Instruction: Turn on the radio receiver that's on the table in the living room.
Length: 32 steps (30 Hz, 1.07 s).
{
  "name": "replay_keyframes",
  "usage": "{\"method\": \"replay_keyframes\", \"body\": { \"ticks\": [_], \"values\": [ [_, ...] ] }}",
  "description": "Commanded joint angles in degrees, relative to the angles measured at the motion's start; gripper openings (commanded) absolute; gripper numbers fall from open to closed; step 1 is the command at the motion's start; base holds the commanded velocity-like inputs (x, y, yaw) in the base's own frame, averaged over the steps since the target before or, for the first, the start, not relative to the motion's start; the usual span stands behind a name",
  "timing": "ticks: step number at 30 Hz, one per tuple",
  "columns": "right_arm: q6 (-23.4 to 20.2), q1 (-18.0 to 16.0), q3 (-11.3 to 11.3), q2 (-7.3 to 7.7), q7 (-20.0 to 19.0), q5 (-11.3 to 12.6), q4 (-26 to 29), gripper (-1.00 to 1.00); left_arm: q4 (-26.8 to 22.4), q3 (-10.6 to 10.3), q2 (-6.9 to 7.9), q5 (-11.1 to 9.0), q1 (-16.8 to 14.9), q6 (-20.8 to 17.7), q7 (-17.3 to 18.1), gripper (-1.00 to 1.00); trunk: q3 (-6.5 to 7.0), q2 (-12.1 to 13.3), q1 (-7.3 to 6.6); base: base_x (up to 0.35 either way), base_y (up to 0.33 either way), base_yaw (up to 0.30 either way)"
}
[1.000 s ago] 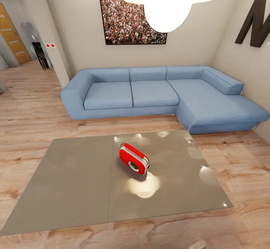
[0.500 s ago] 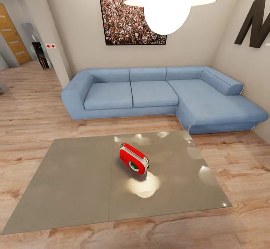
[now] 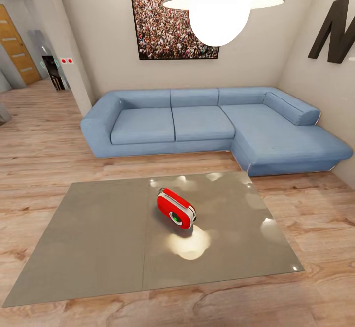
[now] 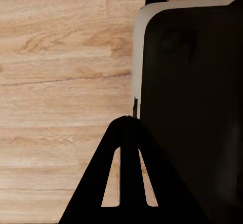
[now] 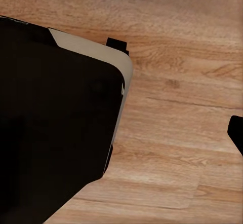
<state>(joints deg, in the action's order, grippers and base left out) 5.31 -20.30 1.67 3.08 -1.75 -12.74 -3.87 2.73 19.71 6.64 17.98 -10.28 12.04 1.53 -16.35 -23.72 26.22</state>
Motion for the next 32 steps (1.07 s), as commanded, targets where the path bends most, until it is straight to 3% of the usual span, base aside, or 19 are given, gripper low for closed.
{"method": "replay_keyframes", "body": {
  "ticks": [1, 9, 12, 32],
  "values": [
    [0.0, 0.0, 0.0, 0.0, 0.0, 0.0, 0.0, 1.0, 0.01, 0.01, -0.65, 0.03, 0.0, -0.03, -0.01, -1.0, 0.0, 0.0, 0.0, 0.0, 0.0, 0.0],
    [0.01, 0.0, 0.0, 0.0, 0.01, -0.01, 0.0, 1.0, 0.08, -0.02, -5.66, 0.04, 0.0, -0.09, 0.07, -1.0, 0.0, 0.0, 0.0, 0.0, 0.0, 0.0],
    [0.02, 0.0, 0.0, 0.0, -0.01, -0.01, 0.0, 1.0, 0.13, 0.04, -6.56, -0.01, 0.0, -0.09, 0.2, -1.0, 0.0, 0.0, 0.0, 0.0, 0.0, 0.0],
    [0.02, 0.0, 0.0, 0.01, 0.01, -0.01, 0.0, 1.0, 0.17, 0.04, -6.76, -0.05, 0.0, -0.1, 0.31, -1.0, 0.0, 0.0, 0.0, 0.0, 0.0, 0.0]
  ]
}}
